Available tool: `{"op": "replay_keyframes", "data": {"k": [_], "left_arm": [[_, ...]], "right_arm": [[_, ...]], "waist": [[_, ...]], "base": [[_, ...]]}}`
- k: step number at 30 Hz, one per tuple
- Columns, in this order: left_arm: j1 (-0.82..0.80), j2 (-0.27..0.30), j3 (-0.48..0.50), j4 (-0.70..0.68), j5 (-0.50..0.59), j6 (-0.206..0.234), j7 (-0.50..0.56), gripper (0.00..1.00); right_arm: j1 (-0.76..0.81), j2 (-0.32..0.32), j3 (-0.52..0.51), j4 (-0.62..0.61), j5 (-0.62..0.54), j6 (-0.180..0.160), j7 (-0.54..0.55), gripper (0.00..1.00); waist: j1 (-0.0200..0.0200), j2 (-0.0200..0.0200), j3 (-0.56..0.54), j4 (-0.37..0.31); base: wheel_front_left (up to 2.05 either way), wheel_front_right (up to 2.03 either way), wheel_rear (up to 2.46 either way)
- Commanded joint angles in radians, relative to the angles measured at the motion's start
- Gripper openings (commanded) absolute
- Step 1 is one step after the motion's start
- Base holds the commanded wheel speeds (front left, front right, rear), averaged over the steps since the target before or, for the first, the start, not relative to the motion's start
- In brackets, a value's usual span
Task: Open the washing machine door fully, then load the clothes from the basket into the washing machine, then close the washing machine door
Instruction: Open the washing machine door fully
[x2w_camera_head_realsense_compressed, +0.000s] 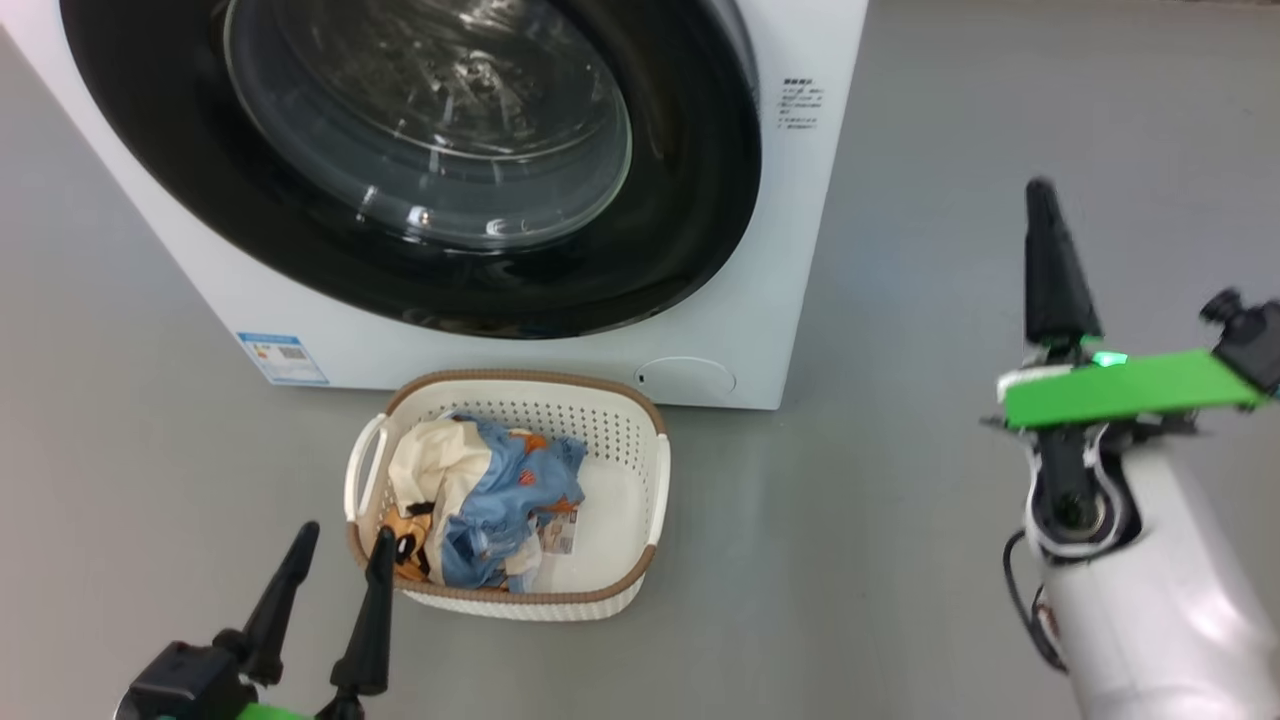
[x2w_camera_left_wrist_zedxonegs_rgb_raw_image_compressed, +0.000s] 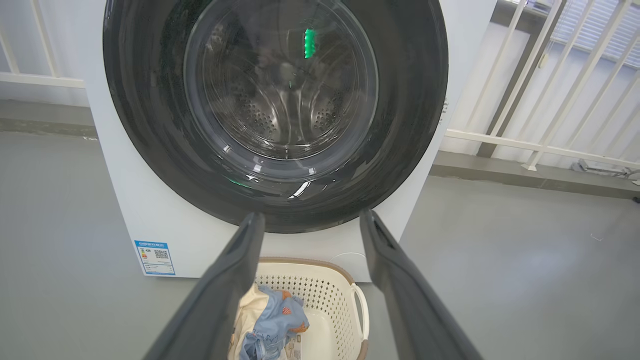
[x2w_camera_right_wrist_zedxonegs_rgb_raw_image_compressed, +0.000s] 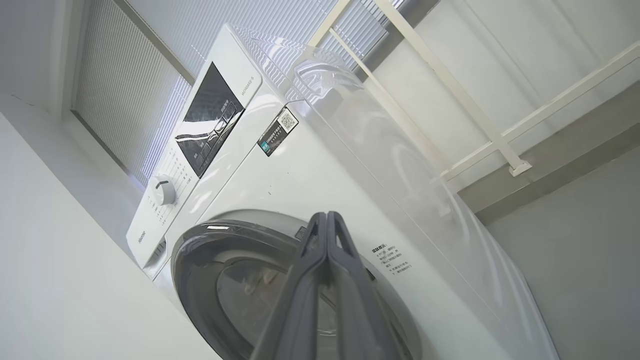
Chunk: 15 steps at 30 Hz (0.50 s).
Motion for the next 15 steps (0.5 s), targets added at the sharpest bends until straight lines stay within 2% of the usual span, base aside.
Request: {"op": "replay_keyframes", "data": {"k": [1, 12, 15], "left_arm": [[-0.05, 0.021, 0.028, -0.03, -0.014, -0.003, -0.01, 1.0], [-0.104, 0.036, -0.015, -0.036, -0.042, -0.003, -0.01, 1.0], [-0.117, 0.038, -0.021, -0.039, -0.047, -0.003, -0.01, 1.0]], "right_arm": [[-0.06, -0.008, 0.027, -0.014, 0.034, 0.002, -0.005, 0.0], [-0.278, -0.099, 0.075, 0.085, 0.244, 0.002, -0.003, 0.0], [-0.332, -0.124, 0.102, 0.118, 0.329, 0.002, 0.031, 0.0]], "waist": [[0.0, -0.0001, 0.026, 0.022], [0.0, -0.0001, 0.091, 0.085], [0.0, -0.0001, 0.109, 0.097]], "base": [[0.0, 0.0, 0.0], [0.0, 0.0, 0.0], [0.0, 0.0, 0.0]]}}
